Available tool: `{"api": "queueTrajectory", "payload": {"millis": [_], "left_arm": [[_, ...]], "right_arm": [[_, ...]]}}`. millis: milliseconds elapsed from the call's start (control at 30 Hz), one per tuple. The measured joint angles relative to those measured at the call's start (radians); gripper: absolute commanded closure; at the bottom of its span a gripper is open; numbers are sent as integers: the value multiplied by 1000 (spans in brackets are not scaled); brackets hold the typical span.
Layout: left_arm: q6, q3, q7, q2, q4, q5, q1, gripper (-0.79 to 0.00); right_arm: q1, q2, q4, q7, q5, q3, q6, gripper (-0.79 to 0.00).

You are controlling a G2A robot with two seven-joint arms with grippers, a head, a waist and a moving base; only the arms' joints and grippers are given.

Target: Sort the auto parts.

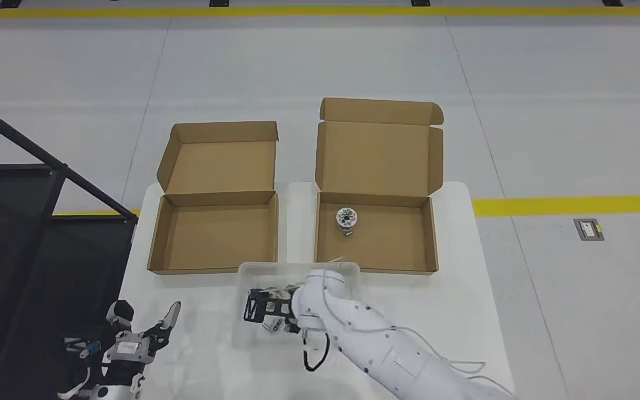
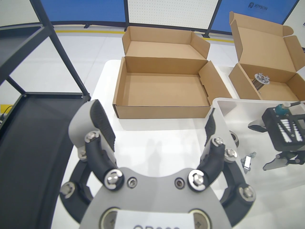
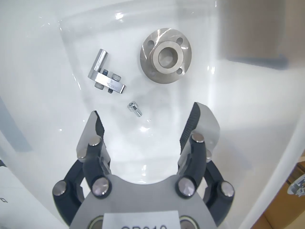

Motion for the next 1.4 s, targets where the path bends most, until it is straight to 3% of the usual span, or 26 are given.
{"api": "queueTrajectory", "payload": {"millis": [233,300,333,867,967,1067,1133,1267,1400], "left_arm": [[0,0,0,0,0,0,0,-785],[0,0,0,0,0,0,0,-785],[0,0,0,0,0,0,0,-785],[0,0,0,0,0,0,0,-785],[0,0,0,0,0,0,0,-785],[0,0,0,0,0,0,0,-785],[0,0,0,0,0,0,0,-785],[0,0,0,0,0,0,0,-785],[0,0,0,0,0,0,0,-785]], "right_arm": [[25,-37,61,12,3,-34,6,-566],[30,-46,76,16,10,-38,8,-403],[33,-51,86,14,12,-41,7,-376],[59,-101,179,13,16,-59,-6,-329],[64,-109,196,14,17,-61,-11,-160],[70,-117,212,10,17,-62,-17,-169],[74,-122,225,4,19,-62,-22,-92],[82,-129,250,-7,20,-59,-28,-92],[89,-135,270,-14,20,-54,-33,-157]]}}
